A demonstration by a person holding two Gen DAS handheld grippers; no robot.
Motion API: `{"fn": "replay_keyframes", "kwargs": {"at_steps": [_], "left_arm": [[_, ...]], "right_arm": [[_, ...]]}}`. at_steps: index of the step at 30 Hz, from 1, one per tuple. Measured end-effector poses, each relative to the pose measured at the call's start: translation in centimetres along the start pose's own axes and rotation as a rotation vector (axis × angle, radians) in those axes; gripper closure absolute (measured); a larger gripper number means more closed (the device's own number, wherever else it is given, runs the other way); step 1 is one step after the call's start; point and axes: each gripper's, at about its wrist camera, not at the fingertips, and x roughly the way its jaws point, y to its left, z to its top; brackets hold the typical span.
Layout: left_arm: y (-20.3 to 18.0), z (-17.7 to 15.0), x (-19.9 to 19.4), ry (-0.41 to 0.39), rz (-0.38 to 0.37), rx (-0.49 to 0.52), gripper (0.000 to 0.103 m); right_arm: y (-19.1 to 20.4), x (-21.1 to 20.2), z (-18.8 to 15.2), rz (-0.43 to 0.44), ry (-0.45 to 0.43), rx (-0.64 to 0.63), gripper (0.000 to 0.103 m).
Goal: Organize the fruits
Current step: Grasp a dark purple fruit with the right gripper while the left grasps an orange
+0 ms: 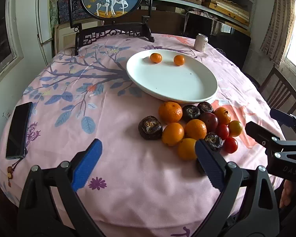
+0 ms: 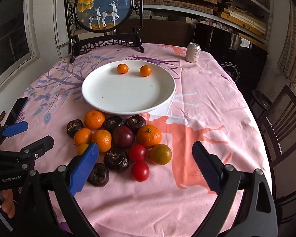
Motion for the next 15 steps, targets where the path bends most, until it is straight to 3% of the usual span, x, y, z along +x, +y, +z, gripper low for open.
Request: {"fn": "replay_keyframes", "kwargs": {"at_steps": [8,15], "left_arm": [[0.6,-0.1,-0.7,-0.01,0.007,-0.012,0.006],[1.9,-1.0,0.0,0.02,0.033,-0.041,0.006]], "right_arm": [[1.4,0.0,-1.5,0.02,0.04,-0.038,0.007],[4.1,1.3,-4.2,0.191,0.119,-0.088,0.008]]}}
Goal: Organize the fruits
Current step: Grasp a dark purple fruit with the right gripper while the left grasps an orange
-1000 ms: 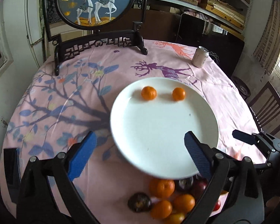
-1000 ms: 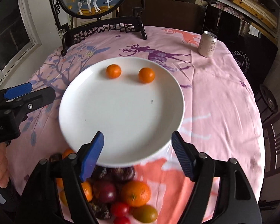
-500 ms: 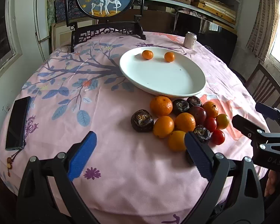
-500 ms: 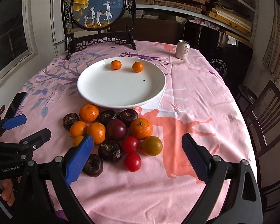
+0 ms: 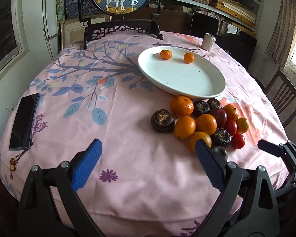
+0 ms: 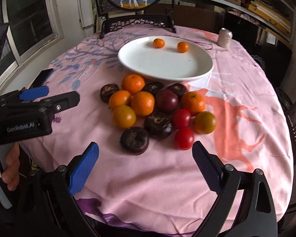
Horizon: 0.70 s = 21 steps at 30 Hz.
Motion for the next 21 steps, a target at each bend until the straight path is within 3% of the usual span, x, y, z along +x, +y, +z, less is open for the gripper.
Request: {"fn": "replay_keyframes", "kwargs": {"at_steps": [2,4,9,11,15,21], "left_arm": [[0.5,-0.2,0.2,0.011,0.004,-0.013,0.006],[1.0,-0.4,0.2,0.012,0.004,-0.023,0.006],[1.4,-0.8,0.0,0.014,-0.003,-0.028,0.006],[1.0,-0.9,0.2,0.025,-0.017,-0.021,0.006],[-0.7,-1.2,0.7,0.052,-0.052,0.017,0.006],[-4.5,-1.3,2.3,0.088,-0.093,0.071,0.006]], "right_arm": [[0.4,1.0,-0.1,0.048,0.018,0.007,0.015],[0.3,2.2,-0.1,0.073,0.054,0.026,0.036],[0.6,4.8,0.1,0.055,0.083,0.031,0.043],[0.7,5.1,0.3,0.024,0.057,0.022,0.062],[0.3,4.1,-0.3,0.018,0.064,0.015,0.062],[-3.6,0.3,-1.9,-0.088,0.004,0.092,0.062]]}}
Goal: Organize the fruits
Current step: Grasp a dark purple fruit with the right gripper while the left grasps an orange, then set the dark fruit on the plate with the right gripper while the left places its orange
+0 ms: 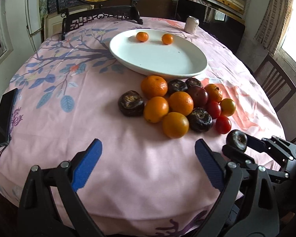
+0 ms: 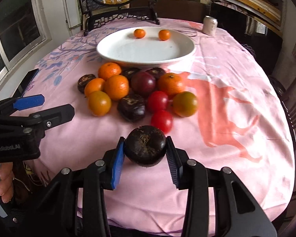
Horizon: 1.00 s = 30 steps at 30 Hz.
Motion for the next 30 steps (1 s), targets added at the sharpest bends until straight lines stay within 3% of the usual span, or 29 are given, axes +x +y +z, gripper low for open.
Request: {"fn": "replay_keyframes", "kwargs": {"at_steps": [8,9,13,16,19,30], "left_arm": [[-3.6,0.7,3.1,0.031,0.042,0.026,0.011],[-3.5,0.9,3.5,0.033,0.046,0.014,0.014],[-2.7,1.2,5.3,0.083,0.048,-0.051,0.047],[-2.6,1.4,5.5,0.062,0.062,-0.051,0.05],[-2.5,1.4,5.4,0.047,0.04,-0.061,0.066],[-1.4,0.2,2.3,0.033,-0.015,-0.057,0.067]], "right_arm": [[-4.5,-1.2,-1.2,0.001,-0.029,0.1,0.062],[-4.6,-1.2,-1.3,0.004,-0.03,0.101,0.062],[-5.1,-1.1,-1.5,0.019,-0.031,0.113,0.062],[-5.4,-1.1,-1.6,0.023,-0.03,0.124,0.062],[-5.2,-1.1,-1.6,0.023,-0.029,0.12,0.062],[-2.9,-0.9,-0.7,0.04,-0.031,0.069,0.062]]}}
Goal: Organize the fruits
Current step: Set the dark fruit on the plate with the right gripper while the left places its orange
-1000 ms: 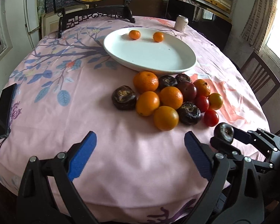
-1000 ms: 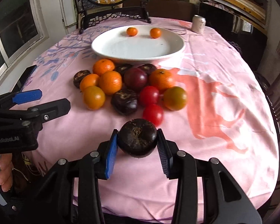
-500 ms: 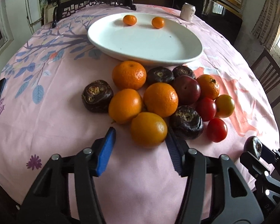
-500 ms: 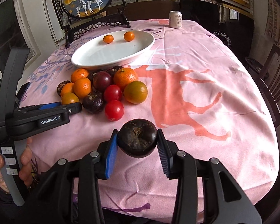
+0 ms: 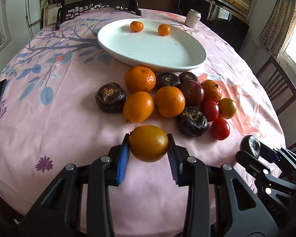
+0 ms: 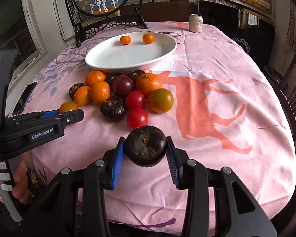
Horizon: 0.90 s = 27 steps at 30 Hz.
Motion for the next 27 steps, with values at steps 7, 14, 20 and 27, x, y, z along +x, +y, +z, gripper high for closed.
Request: {"fn": "replay_keyframes", "kwargs": {"at_steps": [7,14,20,27], "left_arm": [[1.8,1.7,-2.8,-0.044,-0.009,-0.007,0.067],[3.8,9.7,-2.0,-0.055,0.03,-0.036,0.066],[4.3,18.8,4.9,0.016,0.026,-0.054,0.066],[5.8,24.3,12.8,0.099,0.034,-0.109,0.066]], "right_arm": [[1.3,0.6,1.4,0.032,0.001,-0.028,0.062],[2.5,1.7,8.8,0.08,-0.031,-0.149,0.062],[2.4,8.0,18.1,0.117,-0.001,-0.212,0.062],[1.8,16.9,24.3,0.135,0.127,-0.211,0.062]]}}
